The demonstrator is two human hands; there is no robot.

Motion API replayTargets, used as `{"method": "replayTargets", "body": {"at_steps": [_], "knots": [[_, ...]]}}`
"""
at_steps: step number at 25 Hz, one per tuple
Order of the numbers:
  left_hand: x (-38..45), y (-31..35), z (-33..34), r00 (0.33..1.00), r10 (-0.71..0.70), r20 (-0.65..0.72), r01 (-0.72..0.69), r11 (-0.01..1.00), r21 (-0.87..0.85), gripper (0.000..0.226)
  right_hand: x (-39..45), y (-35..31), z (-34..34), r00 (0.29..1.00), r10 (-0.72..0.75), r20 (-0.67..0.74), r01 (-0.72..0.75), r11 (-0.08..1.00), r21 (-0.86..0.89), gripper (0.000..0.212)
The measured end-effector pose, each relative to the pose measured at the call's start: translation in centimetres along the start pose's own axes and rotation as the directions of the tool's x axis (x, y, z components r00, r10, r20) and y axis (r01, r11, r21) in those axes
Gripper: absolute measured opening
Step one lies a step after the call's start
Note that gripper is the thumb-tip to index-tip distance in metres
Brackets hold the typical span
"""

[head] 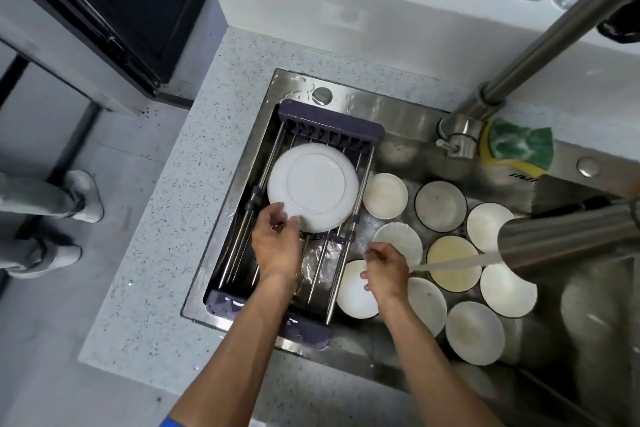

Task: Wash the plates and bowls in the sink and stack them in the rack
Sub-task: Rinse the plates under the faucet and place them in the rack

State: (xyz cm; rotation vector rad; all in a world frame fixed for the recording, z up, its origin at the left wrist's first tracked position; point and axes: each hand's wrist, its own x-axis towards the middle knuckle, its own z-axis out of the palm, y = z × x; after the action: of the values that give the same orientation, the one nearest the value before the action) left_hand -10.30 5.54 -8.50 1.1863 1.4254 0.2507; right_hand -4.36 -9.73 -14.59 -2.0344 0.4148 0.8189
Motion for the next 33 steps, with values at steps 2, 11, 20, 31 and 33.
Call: {"method": "replayTargets", "body": {"at_steps": [2, 11, 20, 31, 33], "knots": [[-0.8, 0.7, -0.3, 0.993, 0.08, 0.086, -0.074, 0.995, -0.073, 0.027, 2.2, -0.4, 0.8, 0.995, 0.036, 0.088, -0.034, 0.999, -0.031, 0.016], [0.0, 0.6, -0.7, 0.743, 0.545, 0.39, -0.669, 0.621, 0.408, 0.048, 8.4, -1.0, 5.6, 0.986, -0.012, 0.167, 0.014, 1.0, -0.014, 0.037], [-1.0, 0.3, -1.9, 0.749, 0.544, 0.378, -0.661, 0.582, 0.473, 0.048, 5.9, 0.7, 2.6, 0.994, -0.093, -0.056, 0.089, 0.994, -0.057, 0.03], [-7.9, -0.1, 1.9, 0.698, 0.546, 0.463, -0.715, 0.563, 0.414, 0.047, -1.3, 3.9, -9.2, 0.965, -0.033, -0.26, 0.064, 0.992, 0.111, 0.021], [-8.9, -1.1, 3.6, 0.712, 0.488, 0.505, -0.694, 0.595, 0.405, 0.048, -2.5, 3.3, -10.3, 0.963, 0.0, -0.269, 0.055, 0.979, 0.198, 0.021]]}}
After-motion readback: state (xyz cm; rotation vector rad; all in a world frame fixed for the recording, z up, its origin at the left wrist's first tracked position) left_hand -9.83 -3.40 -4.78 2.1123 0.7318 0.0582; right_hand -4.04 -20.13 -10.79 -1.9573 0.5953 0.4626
